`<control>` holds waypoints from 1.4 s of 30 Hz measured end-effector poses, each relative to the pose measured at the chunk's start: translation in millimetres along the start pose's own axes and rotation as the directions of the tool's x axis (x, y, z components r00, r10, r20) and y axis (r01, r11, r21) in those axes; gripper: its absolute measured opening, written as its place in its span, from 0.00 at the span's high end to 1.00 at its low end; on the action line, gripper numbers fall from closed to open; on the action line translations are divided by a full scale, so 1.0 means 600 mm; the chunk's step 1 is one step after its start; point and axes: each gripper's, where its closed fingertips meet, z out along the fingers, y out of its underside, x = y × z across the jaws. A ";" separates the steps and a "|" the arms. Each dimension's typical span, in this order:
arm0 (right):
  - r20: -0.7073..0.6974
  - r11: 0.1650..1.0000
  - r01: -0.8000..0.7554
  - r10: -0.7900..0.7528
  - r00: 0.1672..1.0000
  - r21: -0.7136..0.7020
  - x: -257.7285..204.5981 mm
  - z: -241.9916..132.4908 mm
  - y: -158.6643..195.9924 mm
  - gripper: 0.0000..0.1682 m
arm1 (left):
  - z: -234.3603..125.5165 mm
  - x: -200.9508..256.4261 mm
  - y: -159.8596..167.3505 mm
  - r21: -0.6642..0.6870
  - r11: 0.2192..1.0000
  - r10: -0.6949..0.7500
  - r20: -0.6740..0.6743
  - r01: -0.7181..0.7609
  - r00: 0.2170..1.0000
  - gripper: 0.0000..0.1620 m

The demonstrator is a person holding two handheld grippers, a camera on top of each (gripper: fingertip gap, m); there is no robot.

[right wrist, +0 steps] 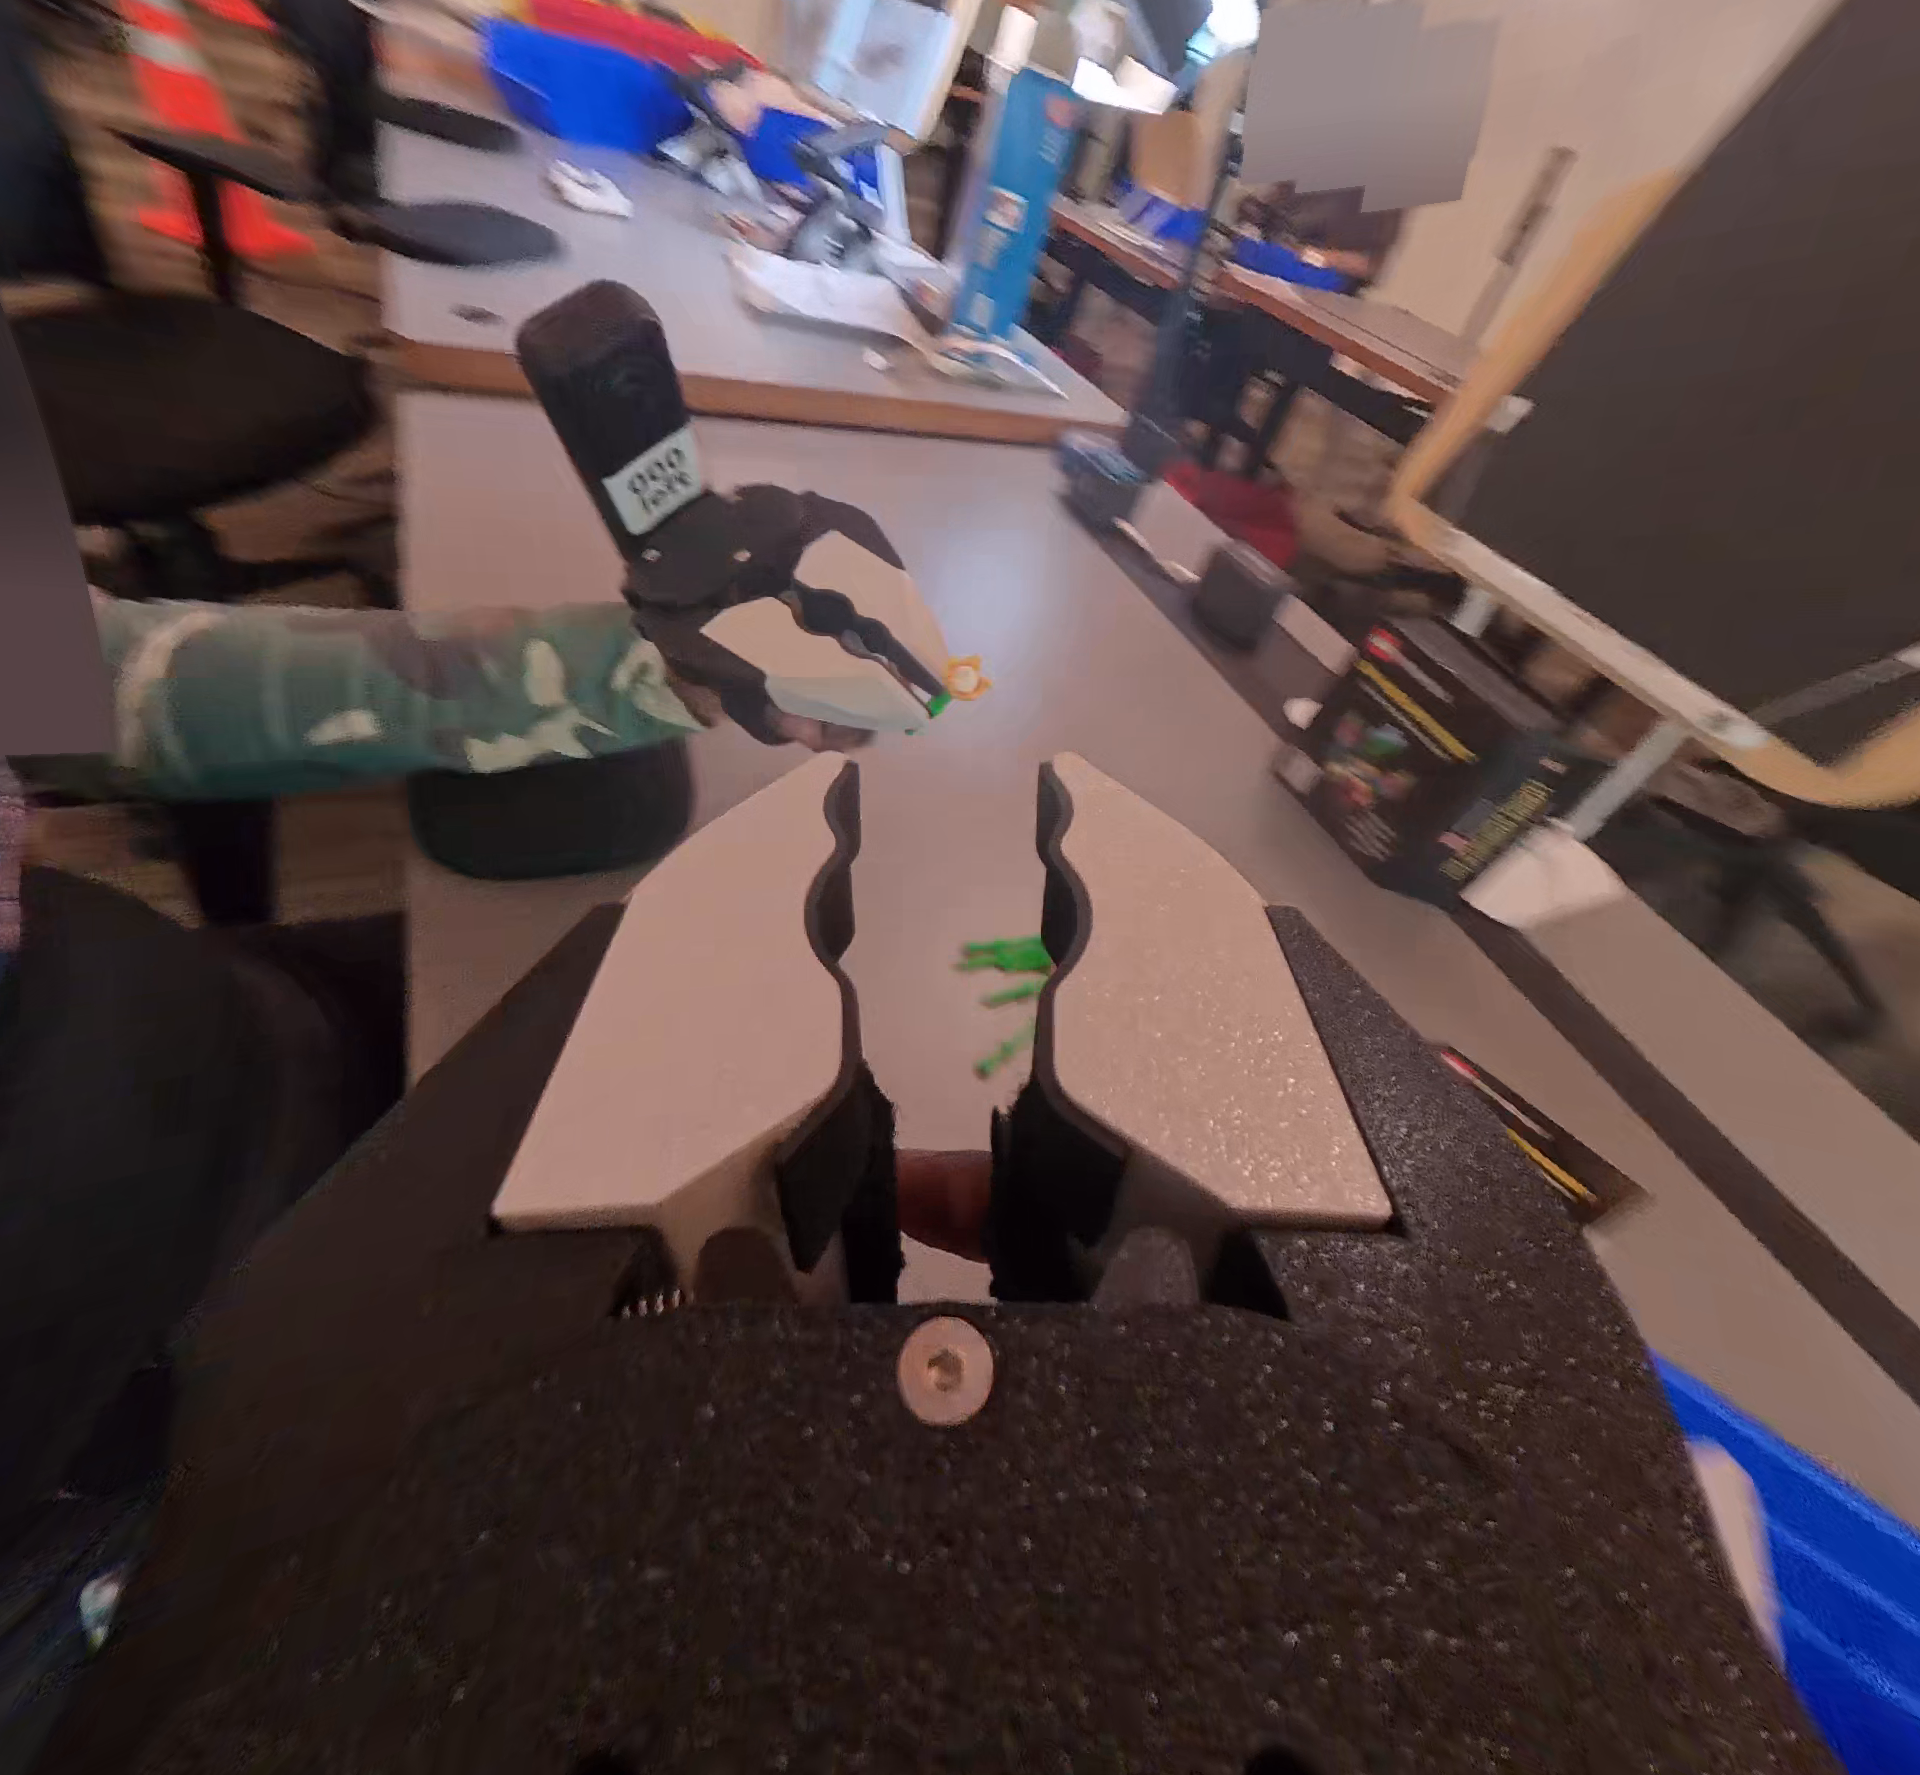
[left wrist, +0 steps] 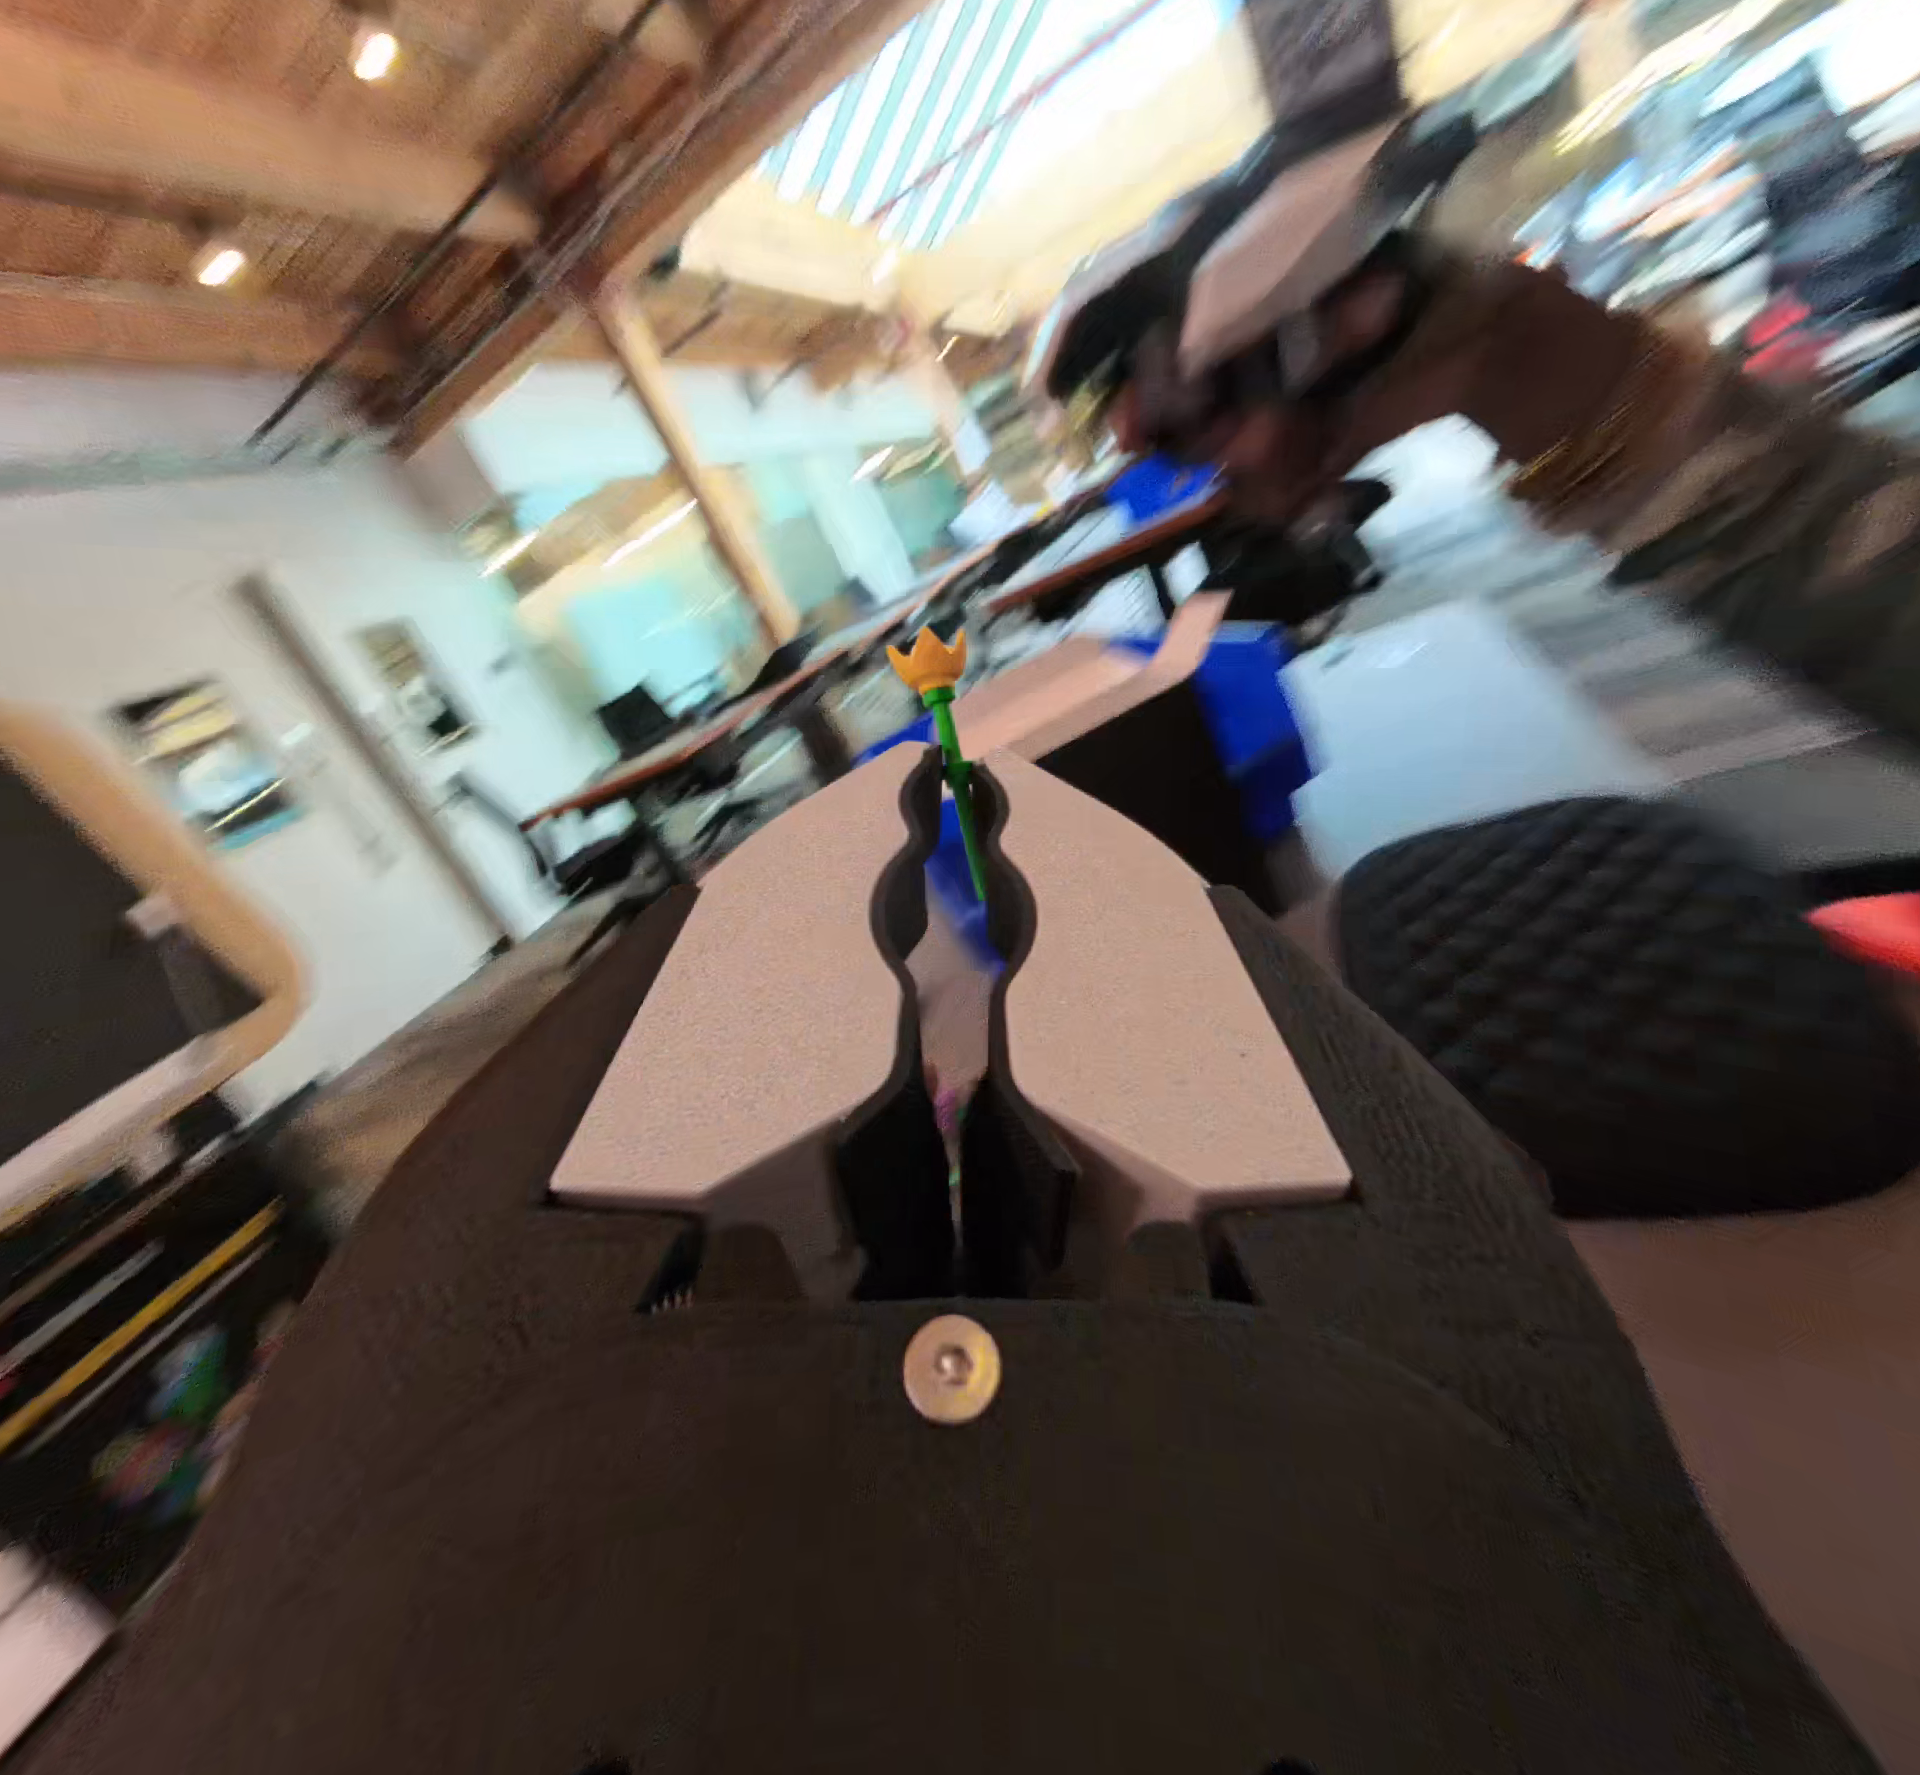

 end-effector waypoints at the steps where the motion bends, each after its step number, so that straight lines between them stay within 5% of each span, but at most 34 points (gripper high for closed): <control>1: 0.052 1.000 -0.010 0.010 0.999 0.015 -0.012 0.011 -0.001 0.80 | -0.002 0.020 -0.024 0.067 0.997 -0.022 -0.062 0.026 0.998 0.97; 4: 0.163 0.999 0.024 -0.017 0.986 -0.040 -0.043 0.045 0.020 0.78 | -0.012 0.056 -0.050 0.131 0.989 -0.046 -0.173 0.069 0.984 0.97; 14: 0.320 0.994 0.056 -0.024 0.947 -0.091 -0.094 0.087 0.046 0.84 | -0.014 0.102 -0.032 0.033 0.993 -0.094 -0.364 0.114 0.927 0.97; 21: 0.314 0.982 0.085 -0.027 0.949 -0.171 -0.092 0.094 0.069 0.92 | -0.009 0.107 -0.014 -0.024 0.994 -0.108 -0.359 0.107 0.927 0.96; 27: 0.266 0.989 0.056 -0.018 0.964 -0.137 -0.073 0.102 0.065 0.92 | 0.005 0.089 -0.003 -0.064 0.994 -0.106 -0.228 0.093 0.968 0.88; 32: 0.247 0.985 0.065 -0.024 0.969 -0.158 -0.070 0.112 0.073 0.92 | 0.008 0.083 0.003 -0.089 0.996 -0.046 -0.177 0.030 0.983 0.97; 40: 0.257 0.966 0.188 -0.138 0.956 -0.180 -0.076 0.109 0.075 0.93 | -0.003 0.089 -0.004 -0.135 0.953 -0.298 -0.296 0.270 0.907 0.97; 42: 0.206 0.978 0.173 -0.147 0.967 -0.113 -0.061 0.093 0.050 0.93 | -0.012 0.075 0.029 -0.218 0.949 -0.280 -0.240 0.229 0.930 0.97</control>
